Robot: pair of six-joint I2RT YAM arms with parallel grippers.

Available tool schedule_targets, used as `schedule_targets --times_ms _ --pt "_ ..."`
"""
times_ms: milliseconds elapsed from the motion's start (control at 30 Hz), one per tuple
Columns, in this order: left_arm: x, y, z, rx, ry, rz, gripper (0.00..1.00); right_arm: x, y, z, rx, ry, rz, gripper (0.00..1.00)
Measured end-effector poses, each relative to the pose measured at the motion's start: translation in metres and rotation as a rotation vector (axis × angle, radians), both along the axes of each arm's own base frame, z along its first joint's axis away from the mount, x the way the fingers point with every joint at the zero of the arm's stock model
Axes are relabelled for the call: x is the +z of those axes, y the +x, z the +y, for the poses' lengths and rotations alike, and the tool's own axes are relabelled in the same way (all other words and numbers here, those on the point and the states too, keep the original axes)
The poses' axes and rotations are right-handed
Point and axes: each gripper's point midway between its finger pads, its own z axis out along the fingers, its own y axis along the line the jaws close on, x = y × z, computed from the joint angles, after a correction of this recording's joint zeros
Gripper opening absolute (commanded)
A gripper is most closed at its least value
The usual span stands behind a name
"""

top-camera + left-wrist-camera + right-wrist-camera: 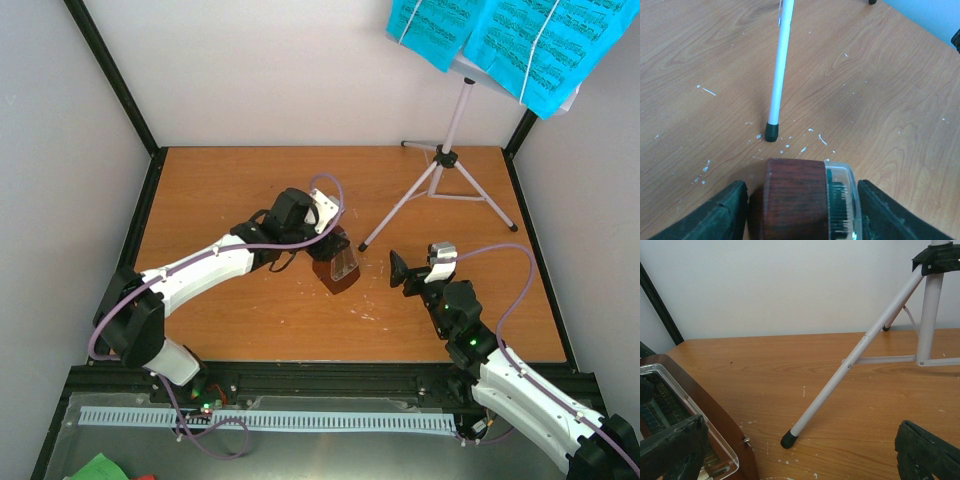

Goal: Pack up the instrument practice props

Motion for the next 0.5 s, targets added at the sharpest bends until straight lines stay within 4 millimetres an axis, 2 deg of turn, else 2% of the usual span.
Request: schedule_targets --times_ms 367,433,500 --pt "0.0016 0.0041 0.0019 0.015 0.009 -0.024 0.4 -0.0002 0.0 0.0 0.0 0.0 0.0 1.0" --pt "0.002 0.0047 0.0024 0.02 0.011 -0.027 0.42 -0.0002 0.0 0.0 0.0 0.0 0.0 1.0" --pt "0.002 0.0053 0.0032 0.026 0.014 -0.029 0.53 -0.0002 0.0 0.0 0.0 0.0 0.0 1.0"
